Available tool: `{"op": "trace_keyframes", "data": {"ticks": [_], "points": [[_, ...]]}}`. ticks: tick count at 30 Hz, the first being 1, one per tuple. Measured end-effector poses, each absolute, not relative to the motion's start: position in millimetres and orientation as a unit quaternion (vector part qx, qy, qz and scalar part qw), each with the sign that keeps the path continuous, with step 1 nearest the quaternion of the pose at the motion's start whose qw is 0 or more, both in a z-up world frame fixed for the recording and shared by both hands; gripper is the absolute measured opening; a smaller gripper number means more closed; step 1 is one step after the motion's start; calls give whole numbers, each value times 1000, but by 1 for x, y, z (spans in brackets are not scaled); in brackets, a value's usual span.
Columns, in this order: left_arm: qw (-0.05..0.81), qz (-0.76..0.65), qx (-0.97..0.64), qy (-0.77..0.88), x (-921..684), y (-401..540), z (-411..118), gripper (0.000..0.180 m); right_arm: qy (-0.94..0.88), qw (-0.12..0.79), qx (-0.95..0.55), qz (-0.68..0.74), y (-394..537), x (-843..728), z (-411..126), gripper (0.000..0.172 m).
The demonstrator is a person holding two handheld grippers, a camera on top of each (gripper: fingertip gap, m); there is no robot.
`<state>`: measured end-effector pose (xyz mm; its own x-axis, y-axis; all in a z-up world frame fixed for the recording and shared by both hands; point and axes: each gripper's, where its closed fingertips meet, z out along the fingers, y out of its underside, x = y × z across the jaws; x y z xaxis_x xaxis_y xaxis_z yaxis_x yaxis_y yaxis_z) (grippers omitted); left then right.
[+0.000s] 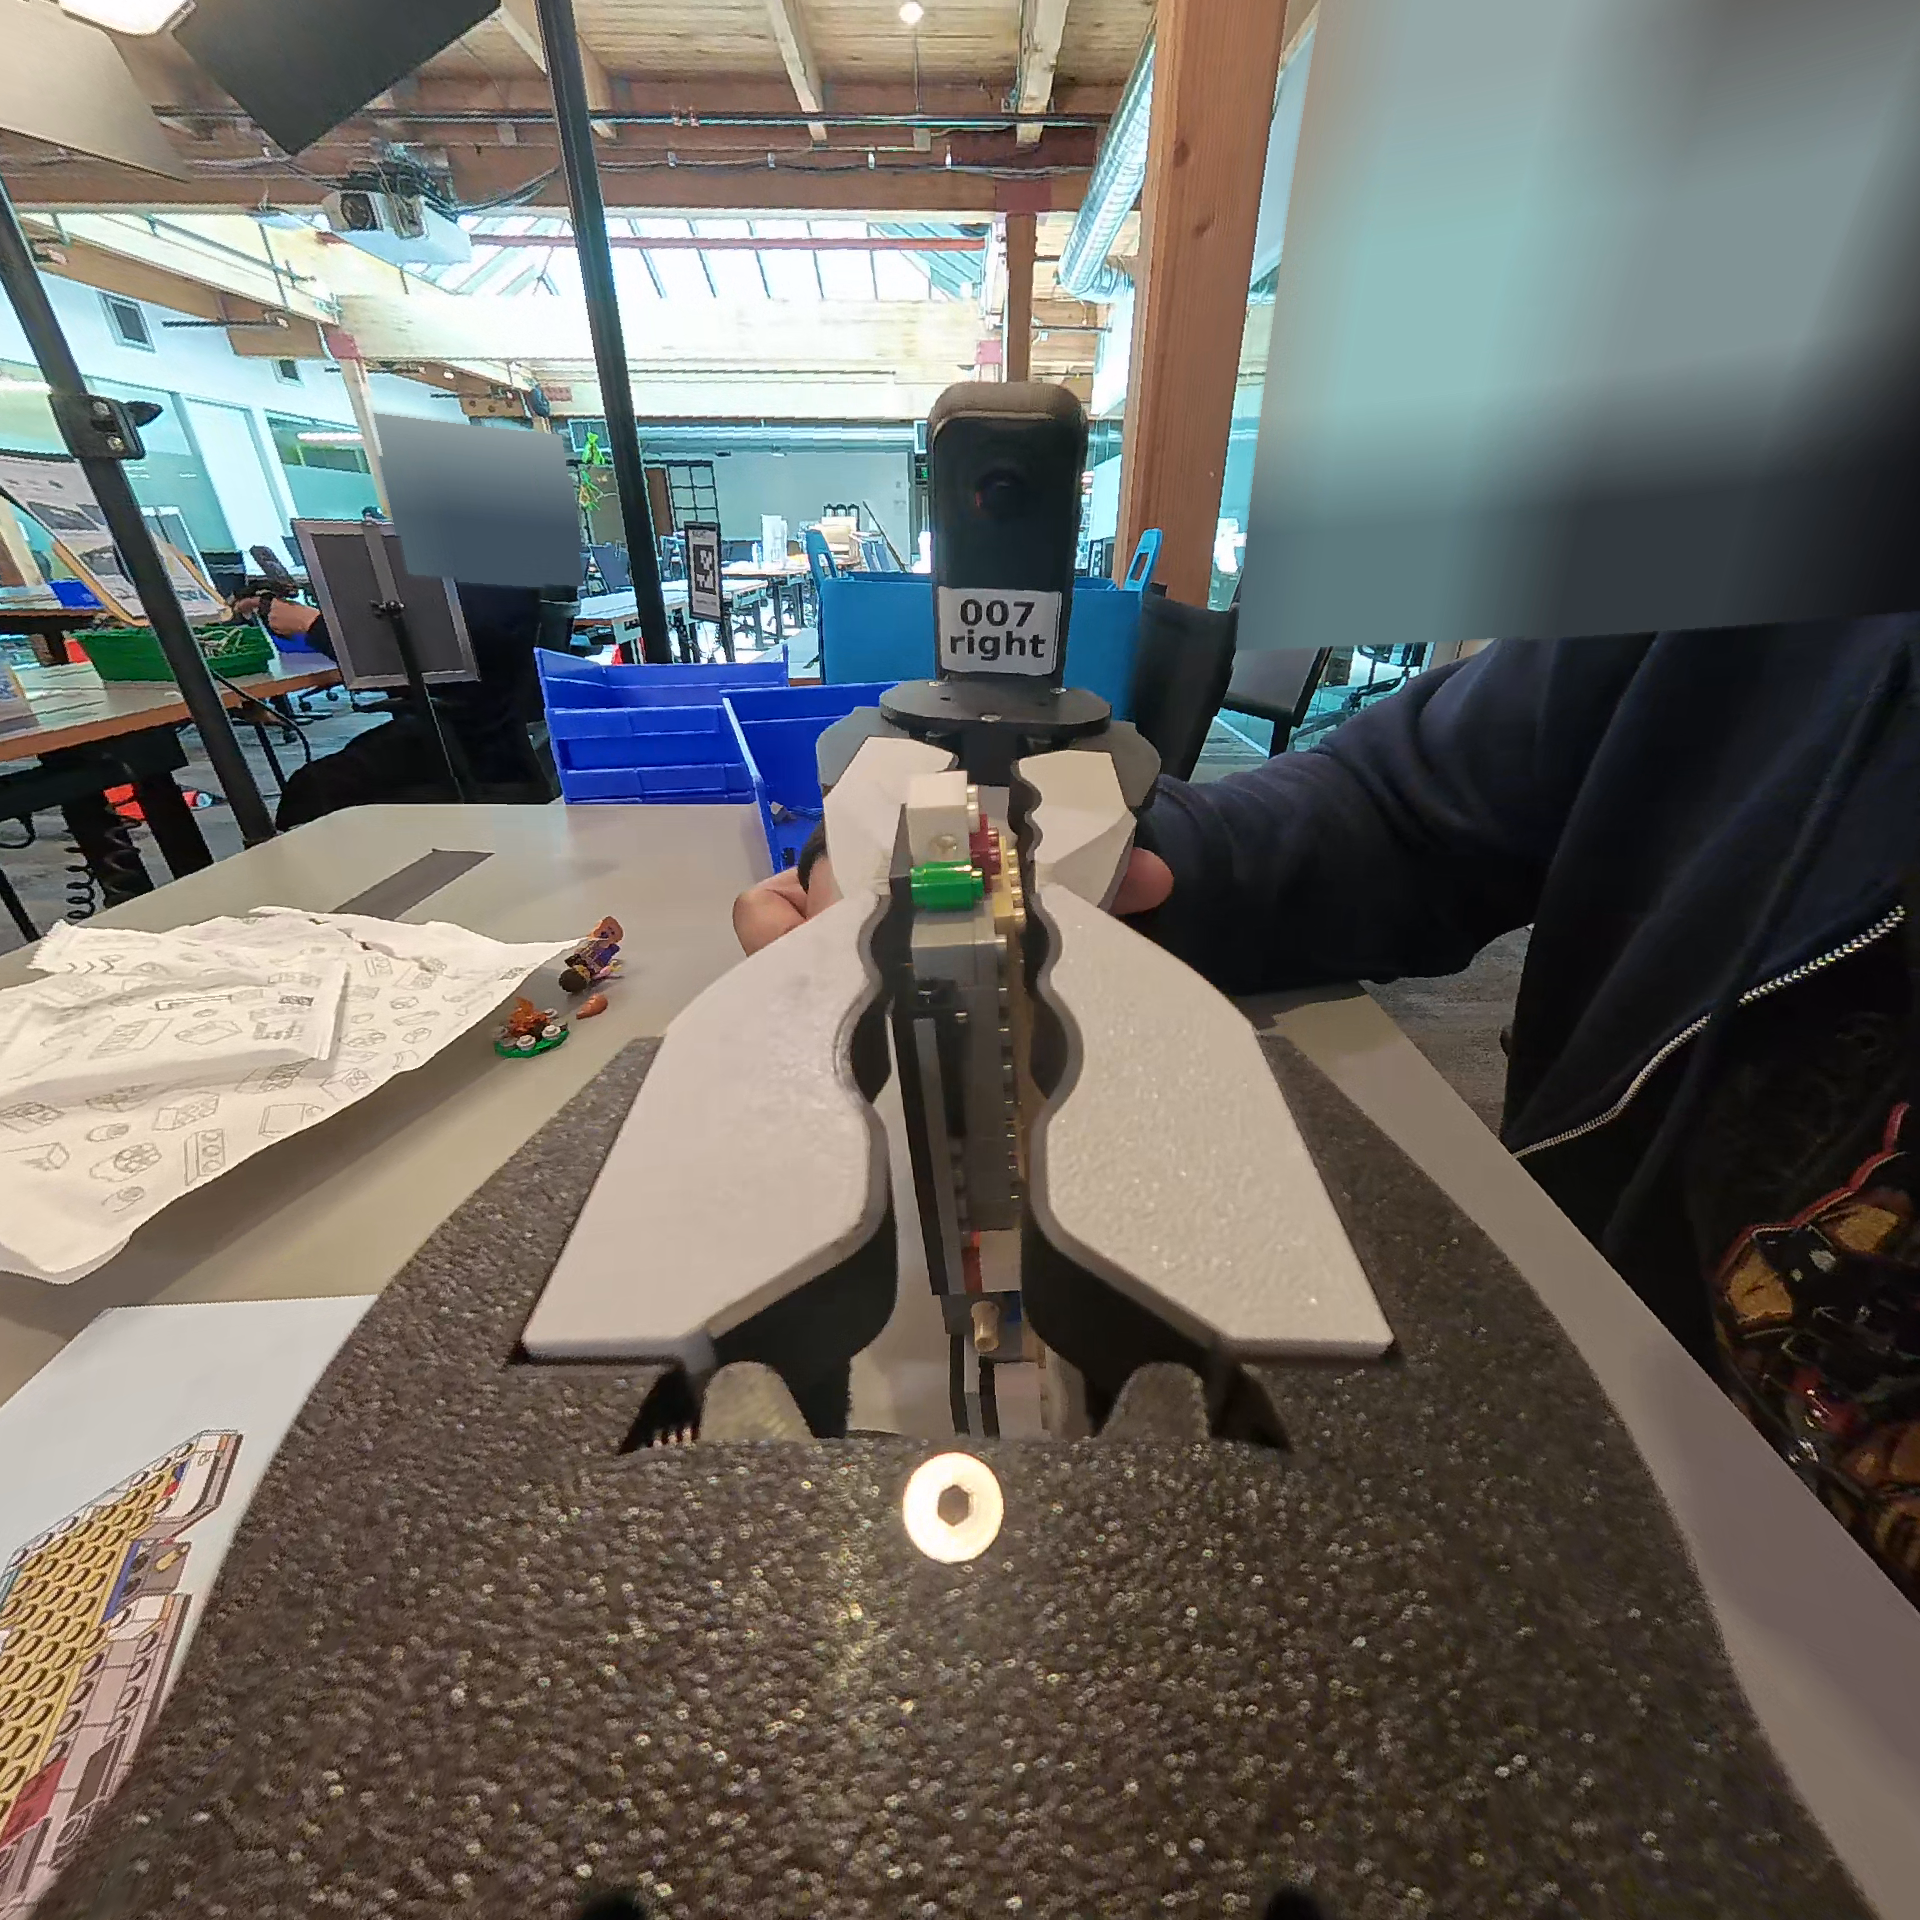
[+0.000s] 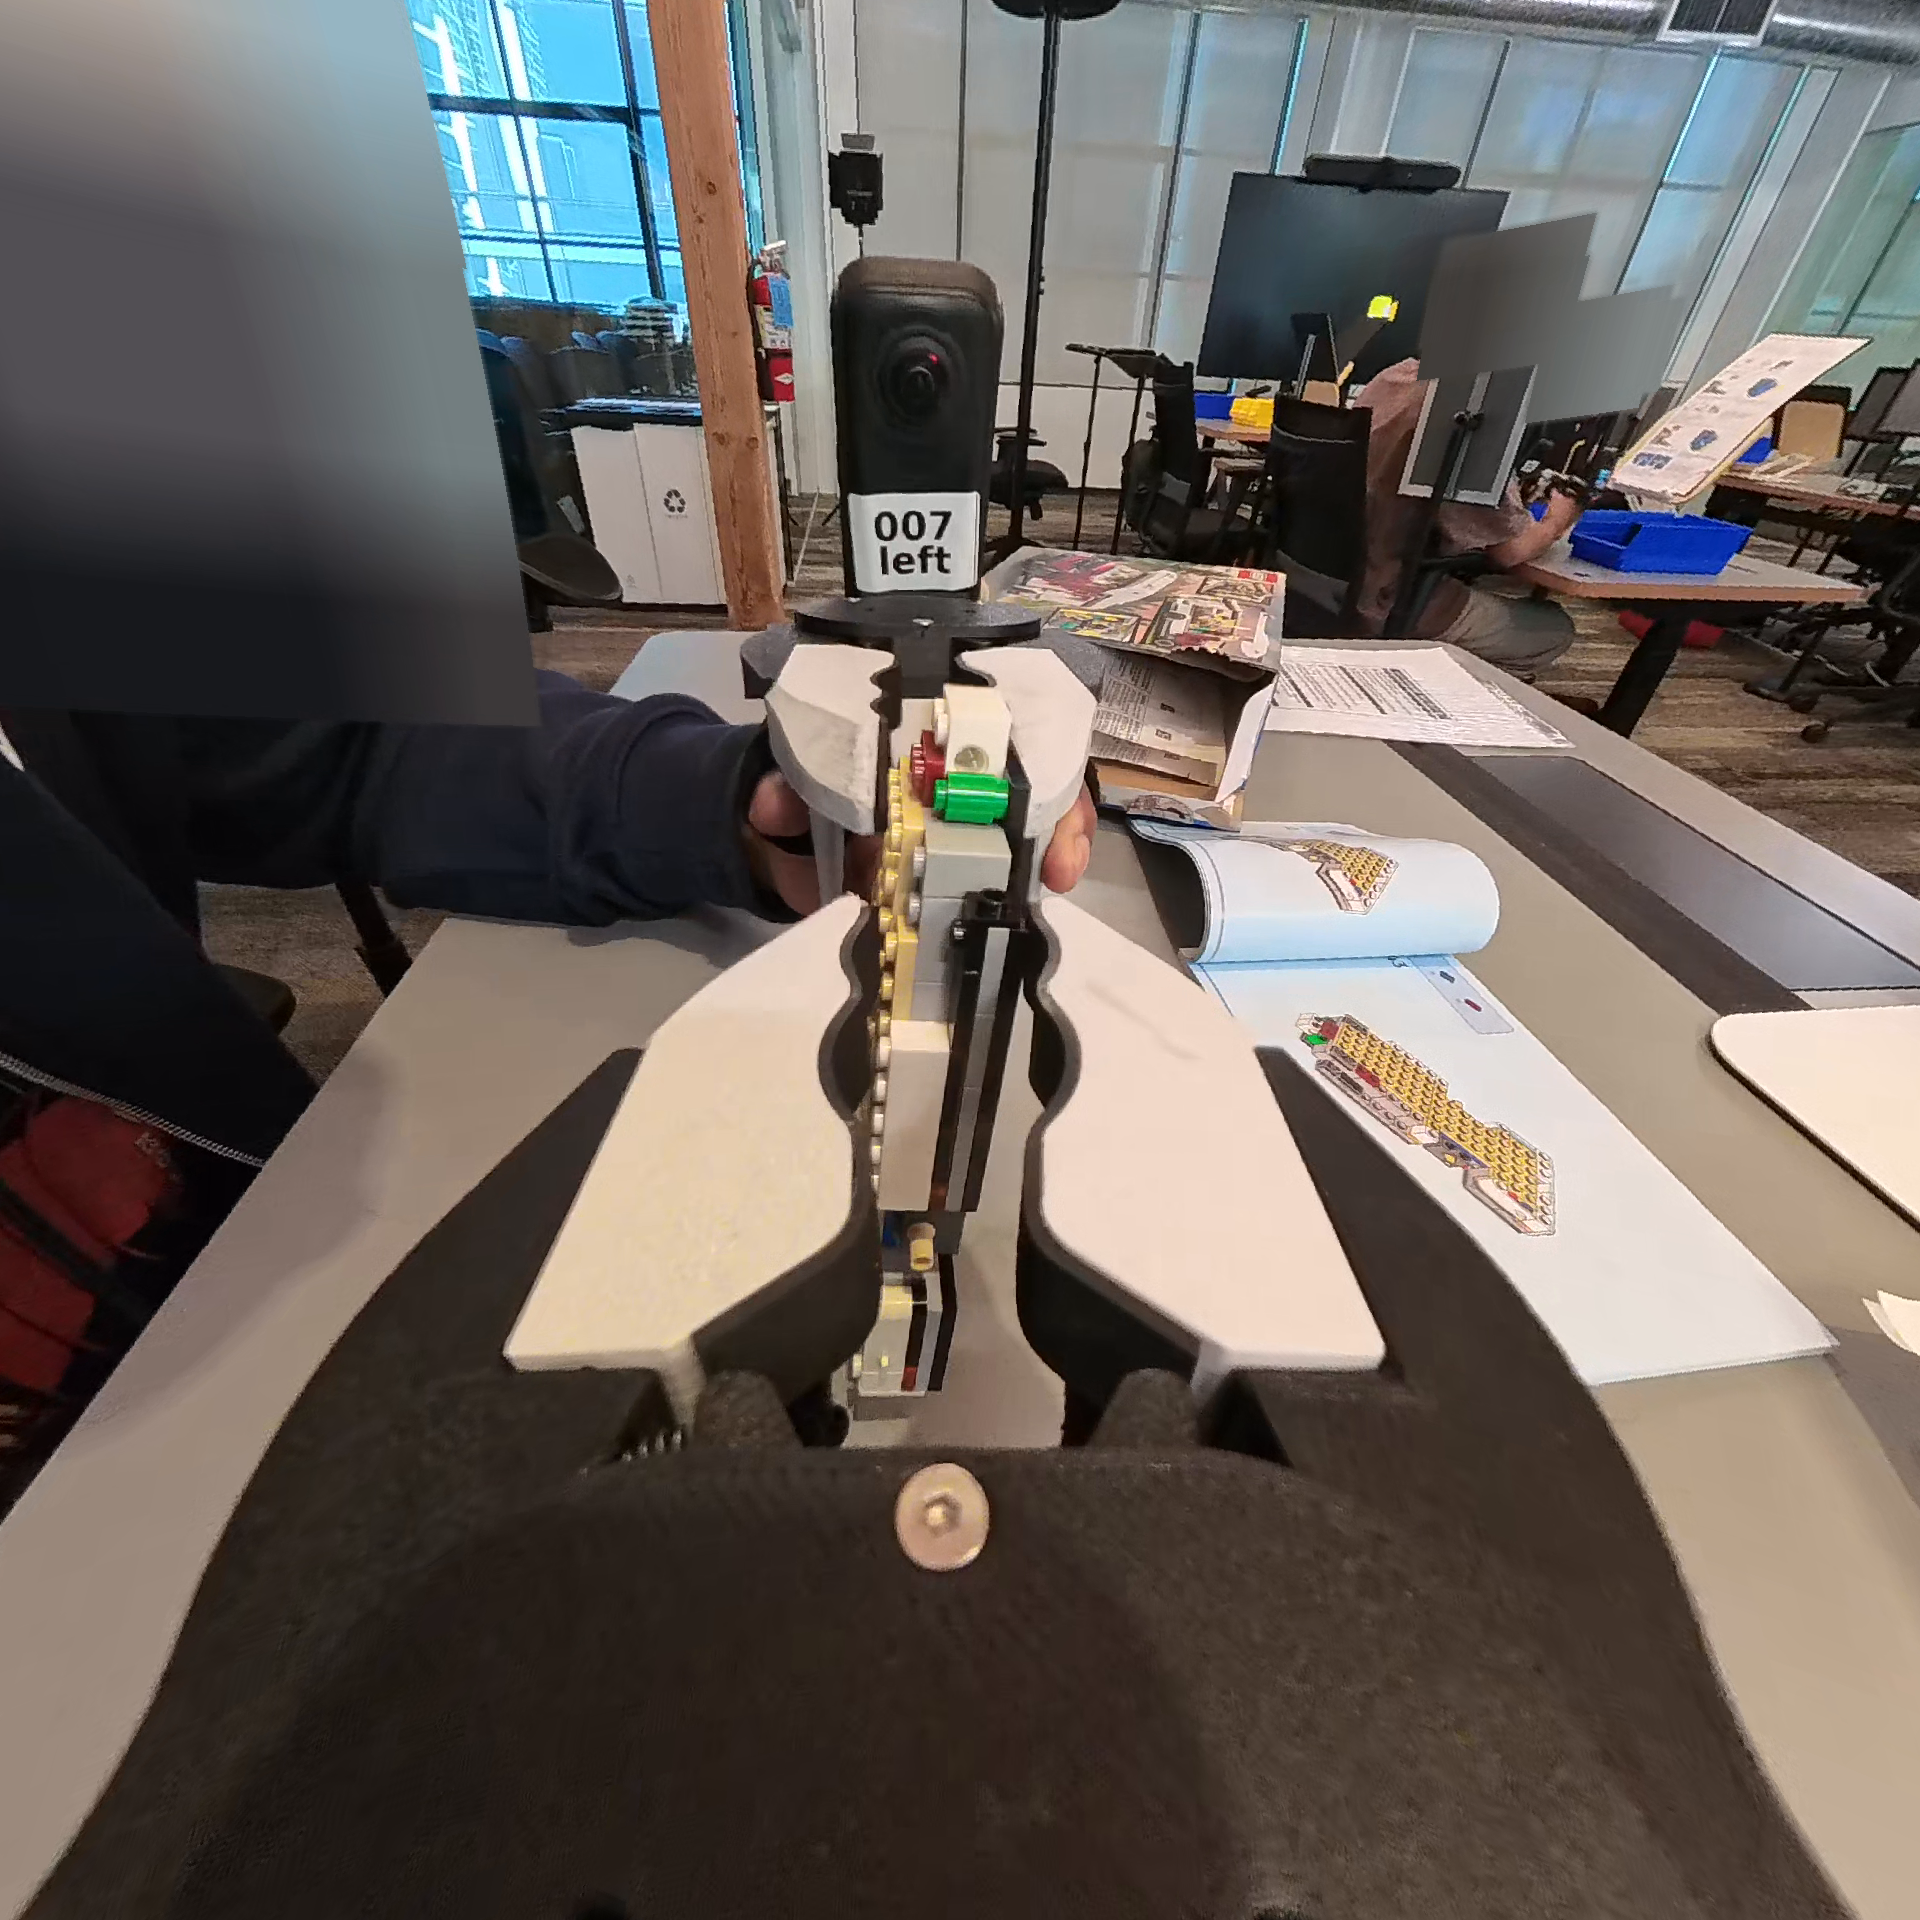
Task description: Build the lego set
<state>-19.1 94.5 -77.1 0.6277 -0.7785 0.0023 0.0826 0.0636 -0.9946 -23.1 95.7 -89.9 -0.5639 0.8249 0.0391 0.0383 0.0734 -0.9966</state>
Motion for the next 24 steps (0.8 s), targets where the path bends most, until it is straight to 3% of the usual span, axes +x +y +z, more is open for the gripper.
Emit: {"op": "trace_keyframes", "data": {"ticks": [24], "points": [[626, -380, -641, 231, -34, 106, -91, 36, -595, 301, -347, 660, 112, -22, -81, 22]]}}
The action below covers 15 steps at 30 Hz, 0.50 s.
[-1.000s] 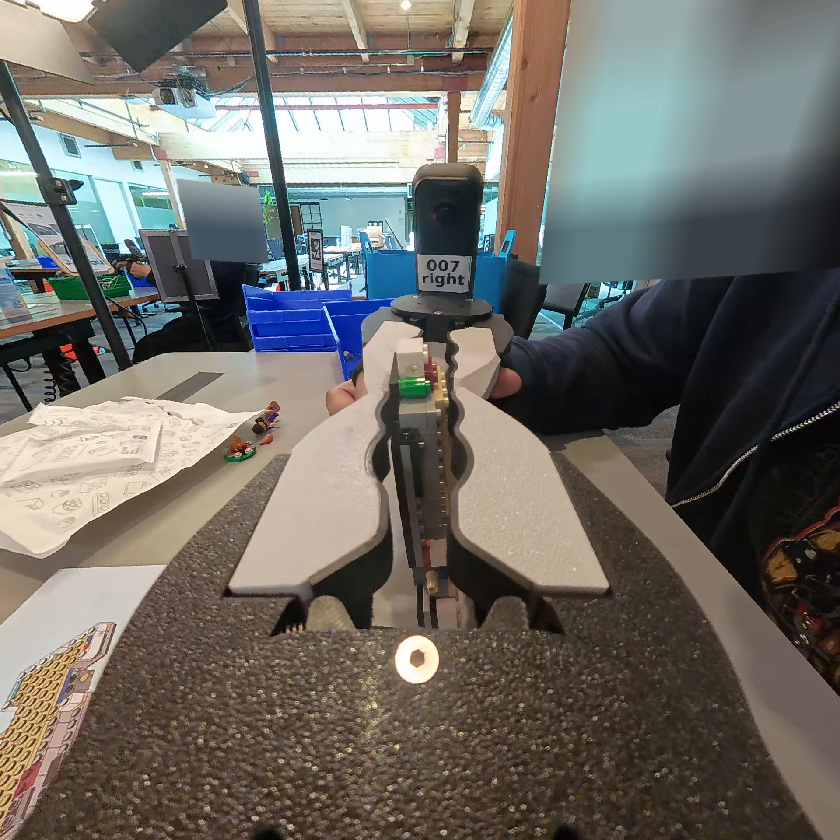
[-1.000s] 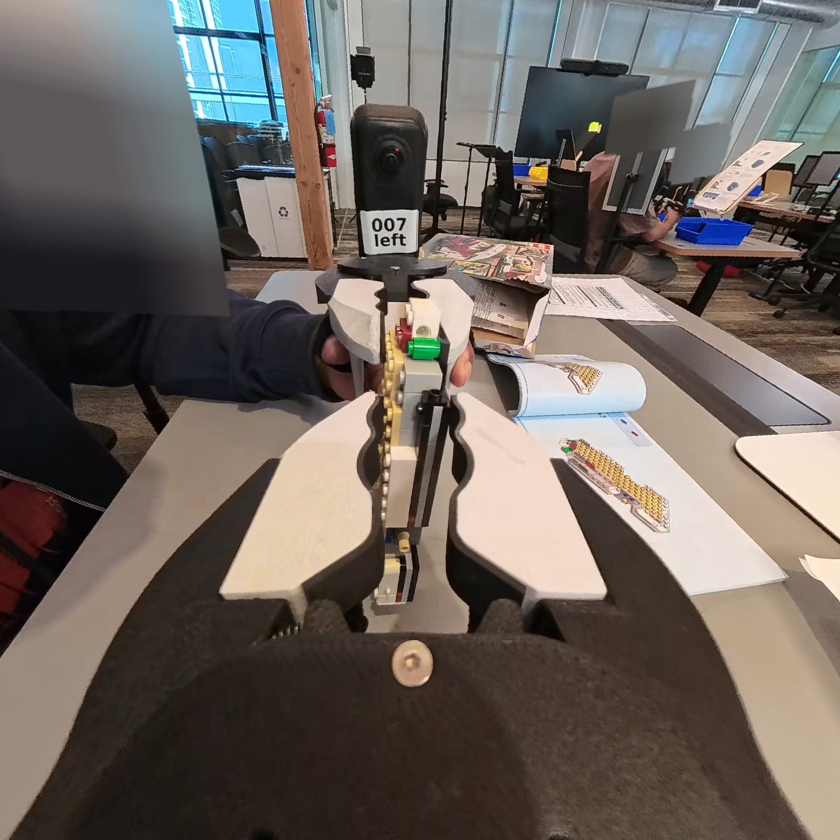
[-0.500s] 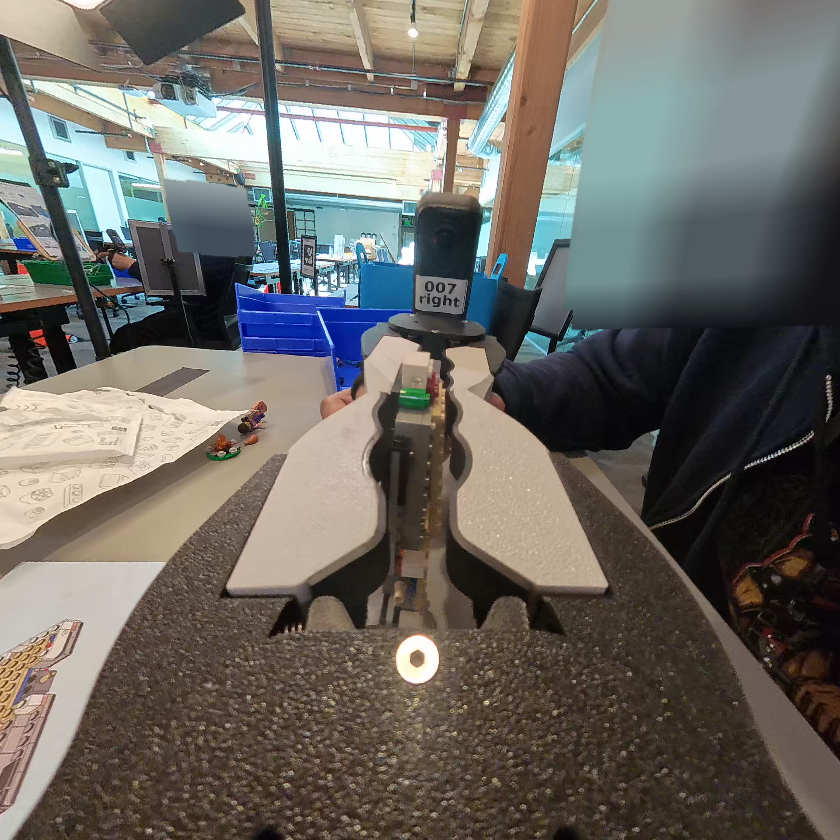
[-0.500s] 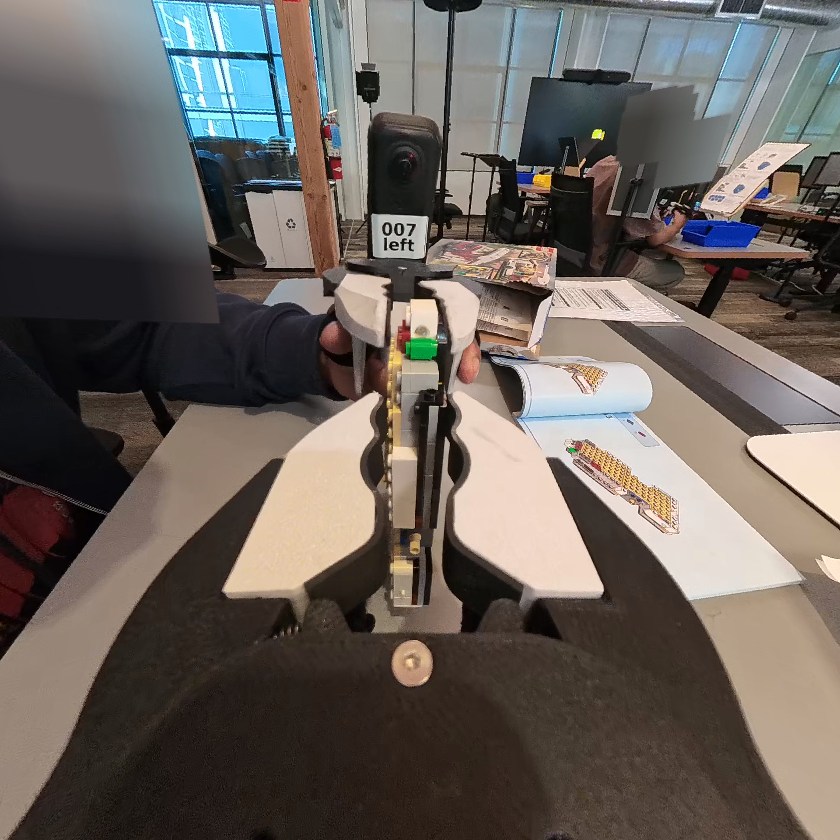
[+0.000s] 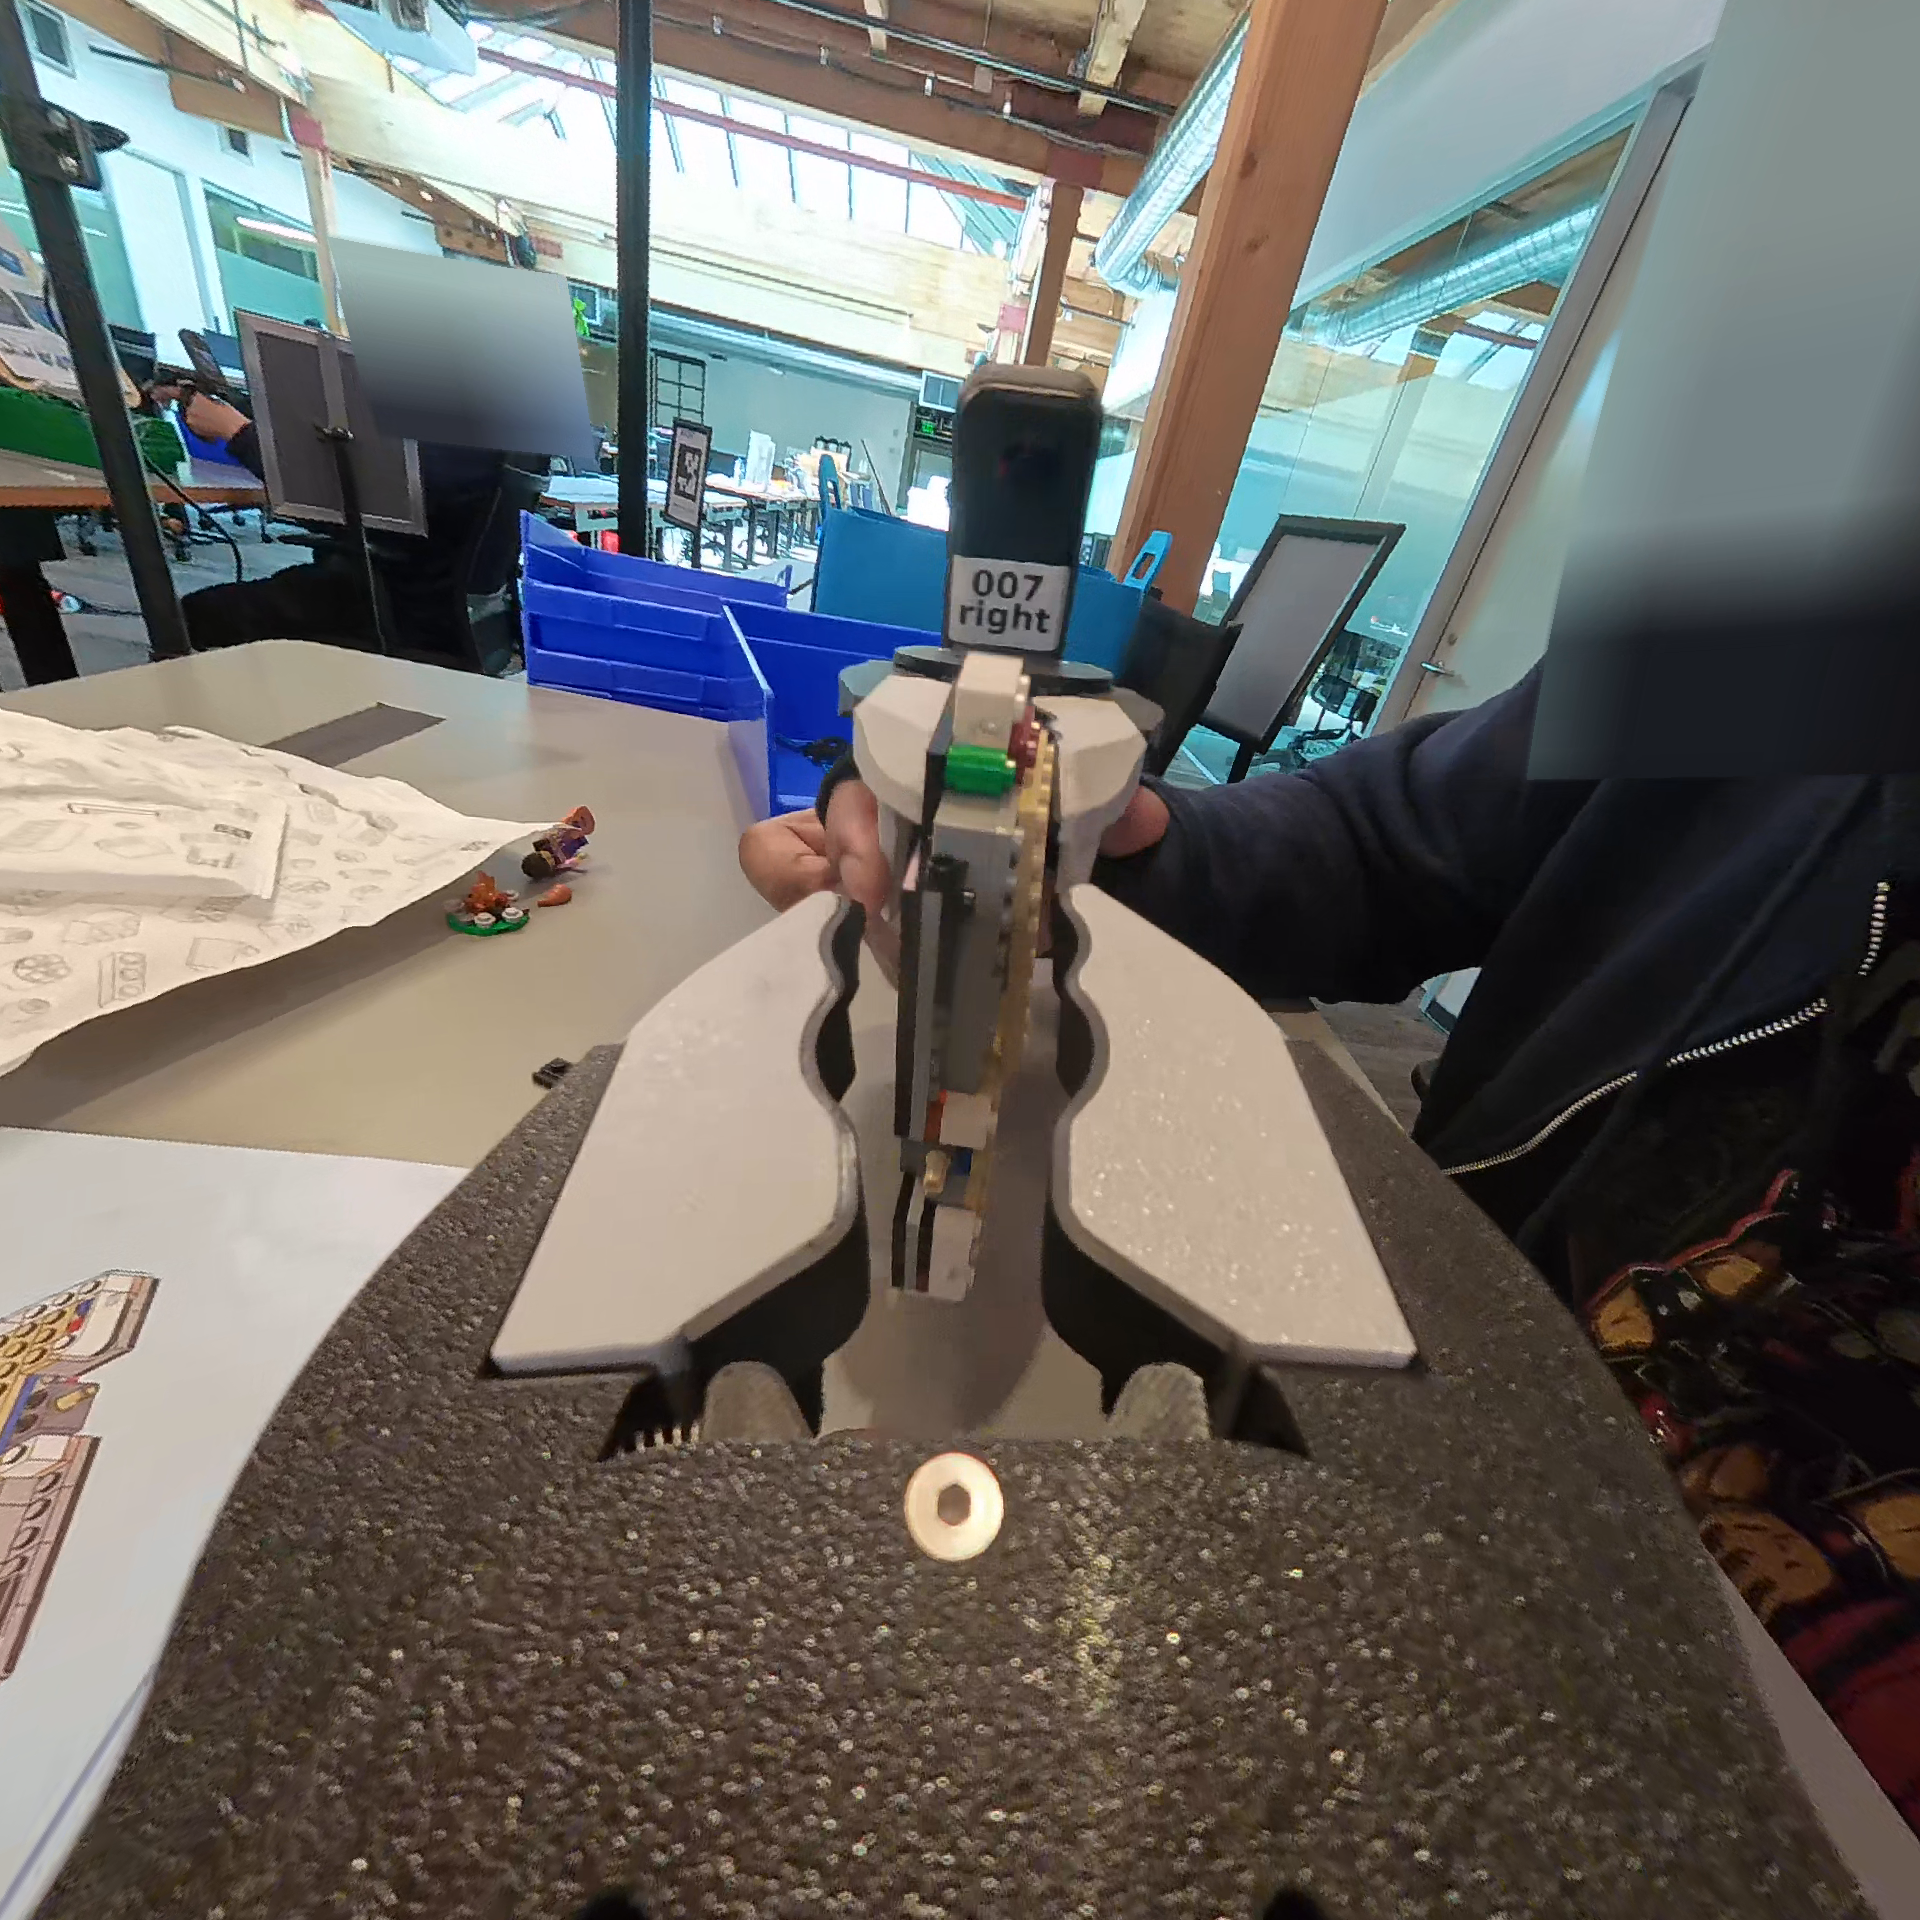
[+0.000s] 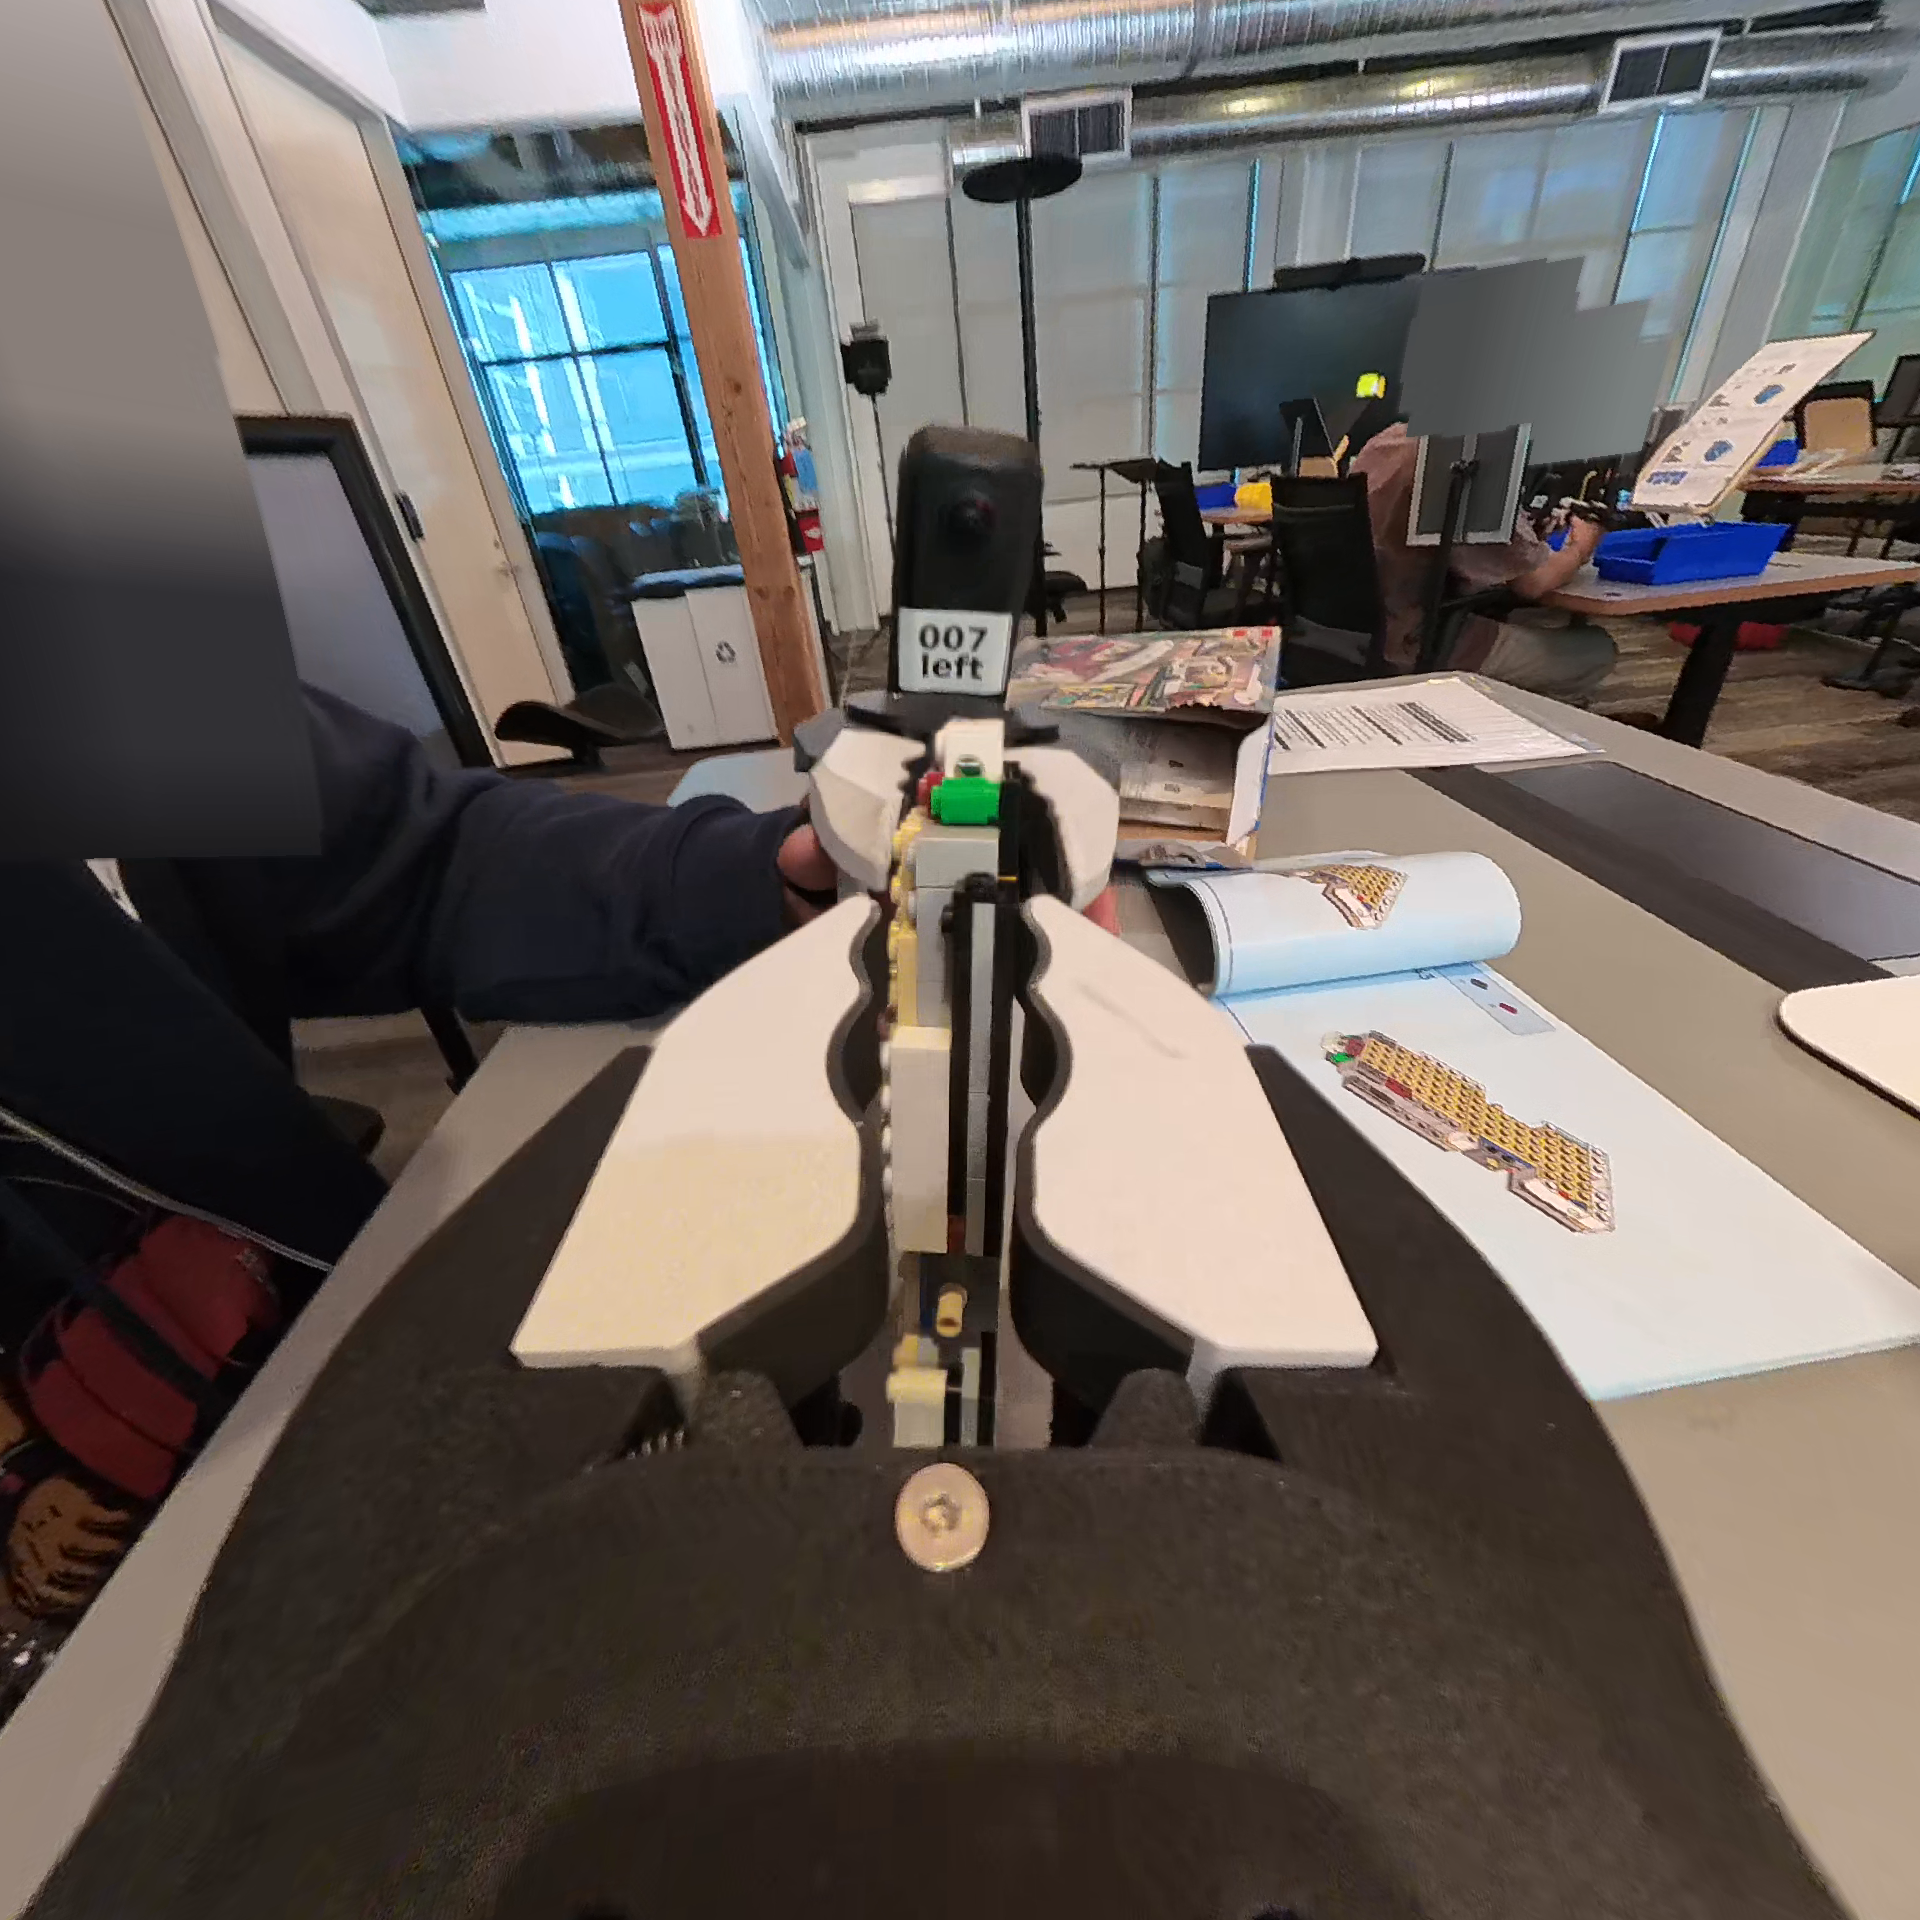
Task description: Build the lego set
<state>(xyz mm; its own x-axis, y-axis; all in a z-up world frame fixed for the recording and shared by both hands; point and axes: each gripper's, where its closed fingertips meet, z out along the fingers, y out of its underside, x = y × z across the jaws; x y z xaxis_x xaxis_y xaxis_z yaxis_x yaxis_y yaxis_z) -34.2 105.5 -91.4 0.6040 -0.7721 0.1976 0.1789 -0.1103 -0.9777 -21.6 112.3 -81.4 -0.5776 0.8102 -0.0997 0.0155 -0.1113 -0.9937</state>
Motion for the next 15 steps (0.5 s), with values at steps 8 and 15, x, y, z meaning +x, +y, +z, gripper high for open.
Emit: {"op": "trace_keyframes", "data": {"ticks": [8, 15], "points": [[618, -380, -647, 234, -21, 107, -96, 29, -577, 284, -346, 683, 112, -21, -80, 22], [605, -392, -658, 220, -21, 111, -102, 28, -569, 286, -348, 688, 115, -21, -80, 22]]}}
